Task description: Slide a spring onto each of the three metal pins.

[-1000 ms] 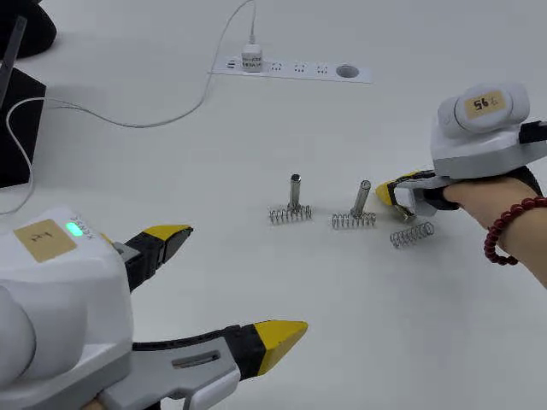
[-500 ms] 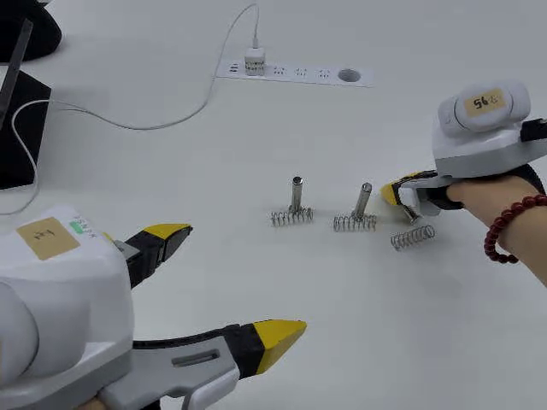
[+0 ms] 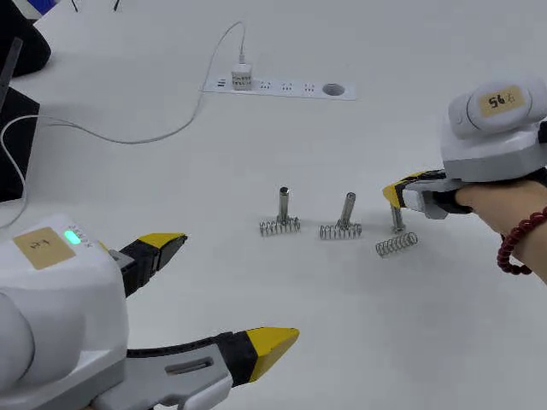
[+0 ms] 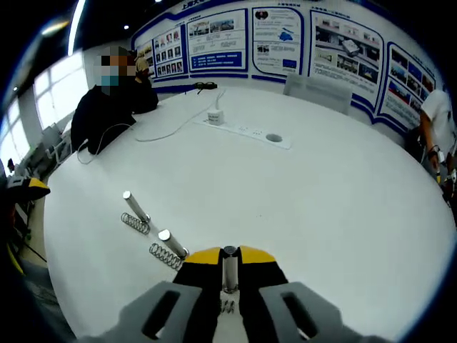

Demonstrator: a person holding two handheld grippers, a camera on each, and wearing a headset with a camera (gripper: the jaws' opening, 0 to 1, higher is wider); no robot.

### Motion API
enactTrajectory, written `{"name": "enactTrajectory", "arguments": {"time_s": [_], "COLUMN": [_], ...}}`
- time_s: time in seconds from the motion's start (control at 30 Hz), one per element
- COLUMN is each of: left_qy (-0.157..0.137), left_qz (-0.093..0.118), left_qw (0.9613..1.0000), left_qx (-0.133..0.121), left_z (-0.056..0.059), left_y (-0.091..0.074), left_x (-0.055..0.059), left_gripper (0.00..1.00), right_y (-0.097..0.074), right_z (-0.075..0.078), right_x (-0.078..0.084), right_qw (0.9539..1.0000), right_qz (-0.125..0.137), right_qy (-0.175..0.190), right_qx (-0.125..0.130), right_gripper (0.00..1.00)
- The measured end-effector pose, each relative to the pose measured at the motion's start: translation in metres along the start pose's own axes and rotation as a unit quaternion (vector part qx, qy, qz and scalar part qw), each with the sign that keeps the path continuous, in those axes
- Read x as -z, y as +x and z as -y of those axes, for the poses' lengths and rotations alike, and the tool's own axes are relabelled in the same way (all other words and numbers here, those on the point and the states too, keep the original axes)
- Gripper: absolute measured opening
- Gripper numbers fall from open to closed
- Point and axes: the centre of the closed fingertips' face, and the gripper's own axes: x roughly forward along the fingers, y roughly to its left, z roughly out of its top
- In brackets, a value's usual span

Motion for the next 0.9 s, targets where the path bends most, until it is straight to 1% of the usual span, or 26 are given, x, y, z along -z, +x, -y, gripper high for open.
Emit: {"name": "enactTrajectory", "arguments": {"time_s": [0.27,0.53,0.7,0.9], "left_qy": [0.006,0.014,0.016,0.019], "left_qz": [0.004,0.0,0.0,0.001], "left_qw": [1.0,0.9999,0.9999,0.9998], "left_qx": [0.001,-0.006,-0.006,-0.006], "left_z": [0.001,-0.001,-0.001,-0.003], "left_y": [-0.001,-0.004,-0.005,-0.005], "left_x": [-0.003,-0.002,-0.002,-0.004], "left_gripper": [0.85,0.84,0.84,0.84], "right_y": [-0.007,-0.011,-0.012,-0.012], "right_z": [-0.002,-0.001,-0.001,-0.002], "right_x": [0.005,0.01,0.013,0.014], "right_qw": [1.0,0.9999,0.9997,0.9994], "right_qz": [-0.001,-0.01,-0.017,-0.023], "right_qy": [-0.007,-0.006,0.01,0.017], "right_qx": [0.002,0.007,0.013,0.019], "right_gripper": [0.08,0.09,0.09,0.09]}}
